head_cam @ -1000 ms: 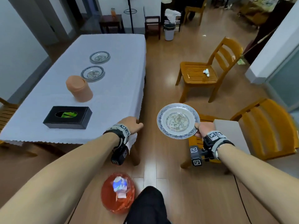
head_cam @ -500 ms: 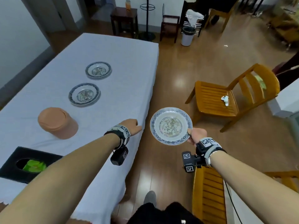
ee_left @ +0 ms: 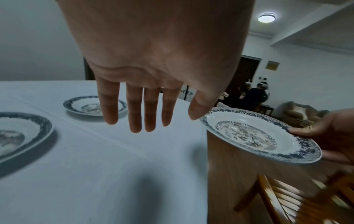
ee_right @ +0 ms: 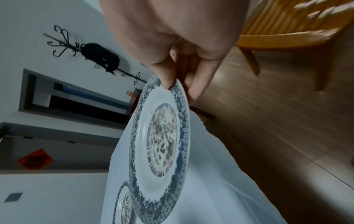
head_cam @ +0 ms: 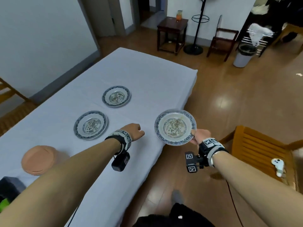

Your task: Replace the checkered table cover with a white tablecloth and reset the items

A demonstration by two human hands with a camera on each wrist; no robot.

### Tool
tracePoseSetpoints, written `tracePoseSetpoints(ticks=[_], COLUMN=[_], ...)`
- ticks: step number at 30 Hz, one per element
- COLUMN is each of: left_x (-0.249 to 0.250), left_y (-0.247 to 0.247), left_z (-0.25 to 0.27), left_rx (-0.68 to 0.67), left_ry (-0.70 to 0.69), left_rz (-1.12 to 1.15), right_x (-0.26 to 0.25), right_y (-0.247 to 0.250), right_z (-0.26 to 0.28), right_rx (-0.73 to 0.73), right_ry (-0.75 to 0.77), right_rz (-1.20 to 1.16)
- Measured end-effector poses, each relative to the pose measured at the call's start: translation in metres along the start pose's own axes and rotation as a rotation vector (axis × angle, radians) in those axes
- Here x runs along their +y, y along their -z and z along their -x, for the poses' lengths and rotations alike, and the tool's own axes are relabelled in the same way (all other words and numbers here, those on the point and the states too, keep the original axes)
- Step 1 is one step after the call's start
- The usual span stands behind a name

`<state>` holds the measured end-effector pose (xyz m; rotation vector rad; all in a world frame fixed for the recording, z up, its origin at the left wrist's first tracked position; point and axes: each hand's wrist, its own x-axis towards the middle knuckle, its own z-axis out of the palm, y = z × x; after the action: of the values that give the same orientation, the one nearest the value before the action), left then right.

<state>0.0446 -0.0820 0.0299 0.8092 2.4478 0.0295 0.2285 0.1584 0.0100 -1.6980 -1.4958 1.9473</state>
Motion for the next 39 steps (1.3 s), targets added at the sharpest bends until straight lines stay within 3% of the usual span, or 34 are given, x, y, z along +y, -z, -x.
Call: tracePoseSetpoints(ticks=[6,11,19,29,36,39], left_x=[-0.004,-0.024,-0.046,-0.065,-0.057,-0.042], left_y=[0.053,0.071,0.114,0.129,0.153,0.159], left_z=[-0.066,-0.138,-0.263,-0.330,-0.348,-0.353], left_rx=[0.063,0.055,0.129,0.178,0.272,0.232], left_ry=[0.171,0.302,0.365,0.551,0.761,0.853], left_rz=[0.093,0.210,0.373,0.483,0.539,0.551], right_x=[-0.098,-0.157,-0.230,-0.314,-0.321,-0.319], right_y=[-0.053,-0.122,-0.210,-0.324,-0.397,-0.410], right_z=[-0.101,-0.184,-0.294,-0.374,-0.419,-0.441], right_rx=[-0.130,-0.312,-0.354,-0.469,-0.582,-0.603], right_ry=[0.016,0.099,0.153,0.076,-0.053,-0.089], right_rz=[0.093,0.302,0.548,0.558,0.504,0.526])
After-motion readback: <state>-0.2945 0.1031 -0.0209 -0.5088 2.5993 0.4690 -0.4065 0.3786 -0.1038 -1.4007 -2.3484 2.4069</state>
